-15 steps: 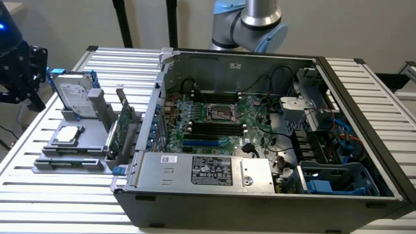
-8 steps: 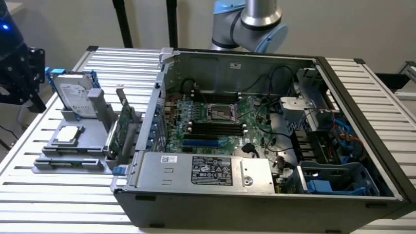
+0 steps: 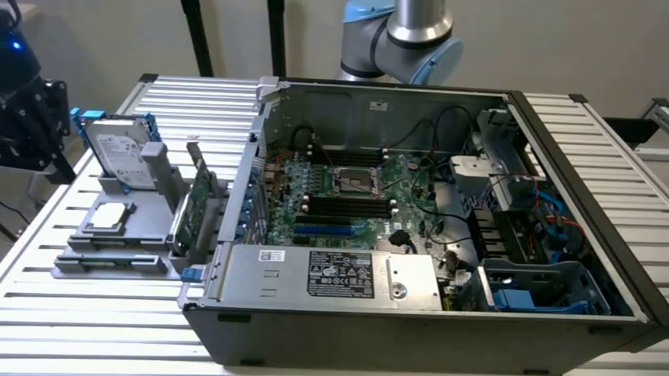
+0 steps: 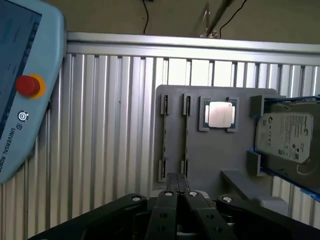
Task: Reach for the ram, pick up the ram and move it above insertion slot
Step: 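Pick up the ram and move it above insertion slot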
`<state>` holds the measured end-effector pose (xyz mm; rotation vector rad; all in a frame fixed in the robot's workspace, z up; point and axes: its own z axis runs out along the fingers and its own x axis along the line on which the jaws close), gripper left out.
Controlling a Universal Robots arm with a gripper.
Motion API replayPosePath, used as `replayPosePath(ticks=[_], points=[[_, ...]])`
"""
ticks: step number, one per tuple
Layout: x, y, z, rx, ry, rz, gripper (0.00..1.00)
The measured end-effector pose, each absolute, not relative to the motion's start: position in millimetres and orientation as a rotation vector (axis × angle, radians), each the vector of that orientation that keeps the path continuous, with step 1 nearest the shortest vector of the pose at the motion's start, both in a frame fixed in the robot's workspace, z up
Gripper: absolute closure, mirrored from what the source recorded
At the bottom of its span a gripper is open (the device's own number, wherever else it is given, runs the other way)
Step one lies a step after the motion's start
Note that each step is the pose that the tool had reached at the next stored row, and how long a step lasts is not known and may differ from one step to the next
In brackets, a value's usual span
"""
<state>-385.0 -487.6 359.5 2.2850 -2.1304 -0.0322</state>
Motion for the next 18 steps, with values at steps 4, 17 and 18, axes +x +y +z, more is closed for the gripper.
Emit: replayPosePath(ticks=[4,17,18], points=[[-385.0,-487.7,357.9,2.360,-2.048,-0.030,0.89],[-385.4,-487.7,350.4,2.372,-2.036,-0.029,0.64],[-385.4,-487.7,348.6,2.369,-2.039,-0.029,0.64]])
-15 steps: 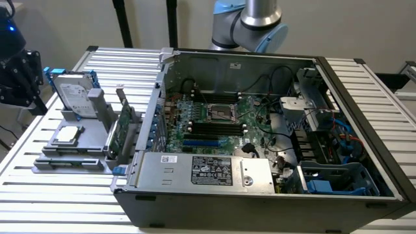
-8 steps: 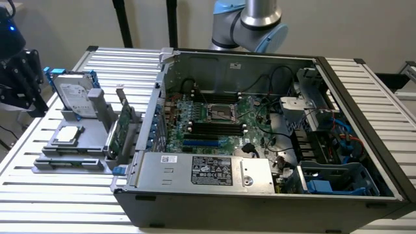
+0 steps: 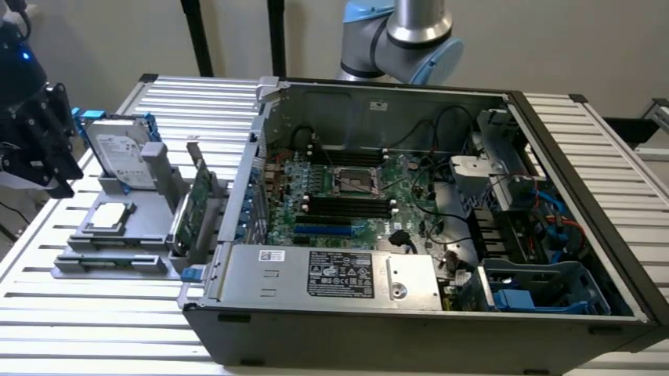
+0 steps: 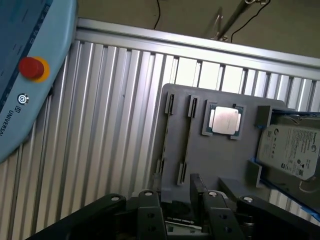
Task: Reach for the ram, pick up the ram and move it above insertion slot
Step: 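Pick up the ram and move it above insertion slot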
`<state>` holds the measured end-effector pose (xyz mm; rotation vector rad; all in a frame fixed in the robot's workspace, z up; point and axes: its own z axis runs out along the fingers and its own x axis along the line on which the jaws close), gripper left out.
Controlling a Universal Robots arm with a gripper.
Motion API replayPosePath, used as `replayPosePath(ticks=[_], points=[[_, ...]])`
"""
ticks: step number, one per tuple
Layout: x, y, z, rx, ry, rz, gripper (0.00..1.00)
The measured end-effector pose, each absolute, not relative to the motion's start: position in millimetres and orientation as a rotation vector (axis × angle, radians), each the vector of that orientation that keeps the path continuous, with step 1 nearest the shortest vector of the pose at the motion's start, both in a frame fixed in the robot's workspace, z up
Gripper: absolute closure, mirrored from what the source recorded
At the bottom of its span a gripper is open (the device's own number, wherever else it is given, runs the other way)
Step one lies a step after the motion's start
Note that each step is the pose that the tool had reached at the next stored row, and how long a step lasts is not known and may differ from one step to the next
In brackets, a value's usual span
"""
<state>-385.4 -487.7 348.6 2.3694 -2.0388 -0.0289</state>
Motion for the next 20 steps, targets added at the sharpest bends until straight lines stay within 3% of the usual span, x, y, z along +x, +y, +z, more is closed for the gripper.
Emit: replayPosePath(ticks=[20], points=[[-385.5,-491.8,312.3,2.326,-2.088,-0.029,0.64]])
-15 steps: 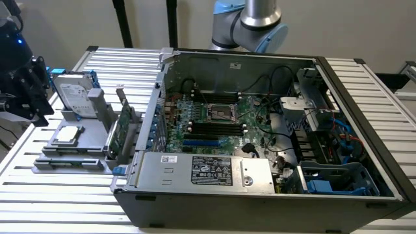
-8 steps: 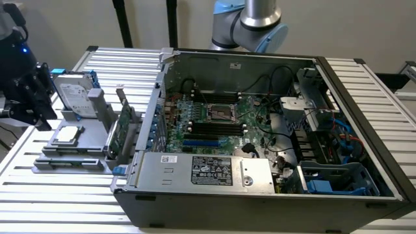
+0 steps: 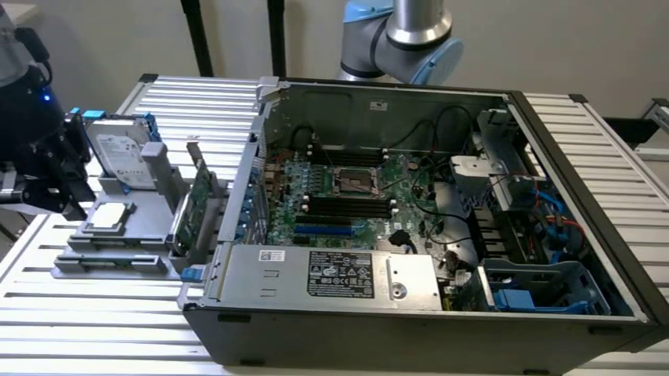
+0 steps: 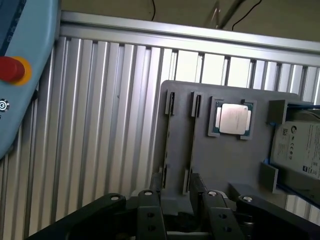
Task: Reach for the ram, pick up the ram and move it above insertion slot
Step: 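Pick up the ram and move it above insertion slot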
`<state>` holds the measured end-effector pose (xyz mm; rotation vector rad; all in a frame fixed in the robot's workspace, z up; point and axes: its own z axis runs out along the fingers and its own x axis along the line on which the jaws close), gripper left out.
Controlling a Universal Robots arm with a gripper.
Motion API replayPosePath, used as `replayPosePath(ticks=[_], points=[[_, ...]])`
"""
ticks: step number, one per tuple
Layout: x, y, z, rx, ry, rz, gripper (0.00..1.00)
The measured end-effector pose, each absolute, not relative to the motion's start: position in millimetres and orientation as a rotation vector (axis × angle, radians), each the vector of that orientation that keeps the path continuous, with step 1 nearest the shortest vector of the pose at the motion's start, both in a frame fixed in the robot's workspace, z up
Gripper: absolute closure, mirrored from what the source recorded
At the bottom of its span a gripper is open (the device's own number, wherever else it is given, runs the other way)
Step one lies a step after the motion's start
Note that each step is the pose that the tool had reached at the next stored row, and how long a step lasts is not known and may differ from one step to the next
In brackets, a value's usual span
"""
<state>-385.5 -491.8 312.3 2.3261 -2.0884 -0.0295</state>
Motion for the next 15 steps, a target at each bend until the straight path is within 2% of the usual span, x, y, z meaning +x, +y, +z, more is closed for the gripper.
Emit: replayPosePath(ticks=[15], points=[[-385.5,-503.2,285.0,2.319,-2.097,-0.030,0.64]])
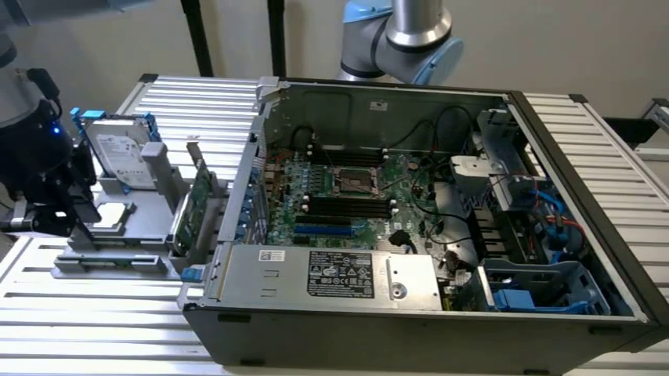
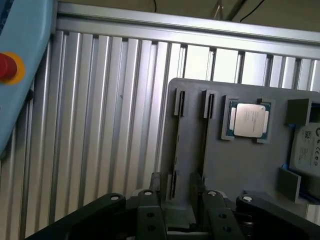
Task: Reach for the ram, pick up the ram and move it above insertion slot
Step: 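Pick up the ram and move it above insertion slot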
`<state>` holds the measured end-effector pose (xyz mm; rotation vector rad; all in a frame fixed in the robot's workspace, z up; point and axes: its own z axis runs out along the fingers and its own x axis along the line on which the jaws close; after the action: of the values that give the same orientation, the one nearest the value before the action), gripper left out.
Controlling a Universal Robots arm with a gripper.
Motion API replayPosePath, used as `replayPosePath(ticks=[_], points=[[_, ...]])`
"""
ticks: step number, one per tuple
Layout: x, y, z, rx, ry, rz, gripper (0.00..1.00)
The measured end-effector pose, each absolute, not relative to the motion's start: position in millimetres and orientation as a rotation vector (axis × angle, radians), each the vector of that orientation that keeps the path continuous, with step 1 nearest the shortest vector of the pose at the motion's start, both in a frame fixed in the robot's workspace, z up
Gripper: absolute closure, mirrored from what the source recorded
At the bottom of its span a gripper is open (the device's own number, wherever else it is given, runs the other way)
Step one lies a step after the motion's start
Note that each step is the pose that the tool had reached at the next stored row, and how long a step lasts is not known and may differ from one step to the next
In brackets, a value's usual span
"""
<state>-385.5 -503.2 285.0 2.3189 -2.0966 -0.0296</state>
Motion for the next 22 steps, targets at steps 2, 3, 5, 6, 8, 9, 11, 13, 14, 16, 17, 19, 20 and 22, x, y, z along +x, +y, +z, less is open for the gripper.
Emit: replayPosePath(ticks=[2,3,5,6,8,9,11,13,14,16,17,19,20,22], points=[[-385.6,-503.9,281.2,2.317,-2.098,-0.030,0.64],[-385.5,-504.1,279.4,2.316,-2.099,-0.030,0.64],[-385.6,-504.5,275.8,2.314,-2.102,-0.030,0.64],[-385.6,-504.6,274.0,2.313,-2.104,-0.030,0.64],[-385.5,-504.7,270.5,2.310,-2.107,-0.030,0.64],[-385.5,-504.7,268.6,2.308,-2.108,-0.030,0.64],[-385.5,-504.7,264.8,2.305,-2.112,-0.030,0.64],[-385.5,-504.7,261.3,2.304,-2.113,-0.030,0.64],[-385.5,-504.7,259.5,2.303,-2.114,-0.030,0.64],[-385.5,-504.7,255.9,2.302,-2.115,-0.030,0.64],[-385.5,-504.7,254.0,2.302,-2.116,-0.030,0.64],[-385.5,-504.7,250.3,2.301,-2.116,-0.030,0.64],[-385.5,-504.7,248.5,2.301,-2.117,-0.030,0.64],[-385.5,-504.7,244.9,2.300,-2.117,-0.030,0.64]])
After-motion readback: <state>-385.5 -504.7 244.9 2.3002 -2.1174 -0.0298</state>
